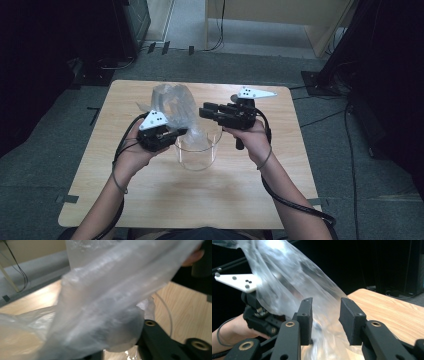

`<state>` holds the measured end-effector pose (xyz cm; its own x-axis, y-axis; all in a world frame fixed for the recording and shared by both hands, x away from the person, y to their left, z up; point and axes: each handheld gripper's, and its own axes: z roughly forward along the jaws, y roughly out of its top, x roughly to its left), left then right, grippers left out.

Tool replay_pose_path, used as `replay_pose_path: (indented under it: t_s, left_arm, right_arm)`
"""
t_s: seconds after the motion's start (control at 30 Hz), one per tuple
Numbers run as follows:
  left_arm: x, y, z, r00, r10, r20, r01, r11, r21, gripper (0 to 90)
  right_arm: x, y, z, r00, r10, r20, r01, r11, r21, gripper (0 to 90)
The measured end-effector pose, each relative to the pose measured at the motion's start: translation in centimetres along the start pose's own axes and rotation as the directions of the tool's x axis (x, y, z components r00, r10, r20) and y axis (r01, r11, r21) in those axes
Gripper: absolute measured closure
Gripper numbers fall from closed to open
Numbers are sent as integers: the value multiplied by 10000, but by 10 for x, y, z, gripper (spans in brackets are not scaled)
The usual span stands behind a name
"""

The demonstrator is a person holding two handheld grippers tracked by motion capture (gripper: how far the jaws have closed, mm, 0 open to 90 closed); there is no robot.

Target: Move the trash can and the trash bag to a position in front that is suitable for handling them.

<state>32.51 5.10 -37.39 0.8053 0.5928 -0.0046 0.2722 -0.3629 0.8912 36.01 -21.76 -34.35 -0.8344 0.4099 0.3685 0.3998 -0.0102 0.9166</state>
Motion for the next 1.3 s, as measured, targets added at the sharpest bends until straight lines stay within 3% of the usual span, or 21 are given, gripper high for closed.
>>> replay_pose_path:
  t_s: [0.03,0.07,0.17,0.33,0.53,0.67,0.73,0.77,0.9,0.97,1.17,1.3]
  left_arm:
    - [-1,-3,4,9997,242,-64,-242,9997,26,586]
    - [-2,-5,5,9985,529,-103,-528,9986,93,514]
    - [-4,-5,4,9977,676,-58,-676,9977,-4,372]
    - [-3,-1,-4,9990,431,113,-430,9989,-166,324]
    - [-7,3,-9,9975,709,38,-708,9973,-216,313]
    - [-11,6,-10,9966,812,112,-809,9963,-283,311]
    - [-13,8,-10,9965,815,181,-809,9962,-322,312]
    - [-14,8,-10,9965,813,213,-806,9962,-339,312]
    - [-15,6,-7,9959,857,302,-849,9960,-268,311]
    - [-14,5,-7,9961,834,297,-828,9963,-209,307]
    - [-4,1,-12,9972,678,320,-677,9977,-49,300]
    - [7,-5,-19,9975,502,497,-521,9980,362,299]
  right_arm:
    - [-1,-1,0,10000,33,59,-33,10000,31,624]
    - [-2,-2,0,9999,10,112,-11,10000,65,619]
    - [-5,-5,-1,9993,-175,328,169,9997,183,600]
    - [-8,-7,-5,9965,-480,689,451,9981,431,529]
    - [3,-5,-1,9955,-932,183,923,9948,425,404]
    - [12,-4,4,9937,-1120,76,1117,9931,366,304]
    - [16,-4,7,9919,-1264,74,1261,9912,399,301]
    - [18,-4,8,9911,-1333,55,1329,9902,419,338]
    - [23,-8,10,9825,-1814,432,1789,9823,549,671]
    - [22,-11,12,9796,-1905,644,1852,9793,813,751]
    - [11,-18,11,9704,-2201,992,2030,9663,1585,783]
    - [-2,-26,8,9671,-2320,1043,2025,9503,2366,783]
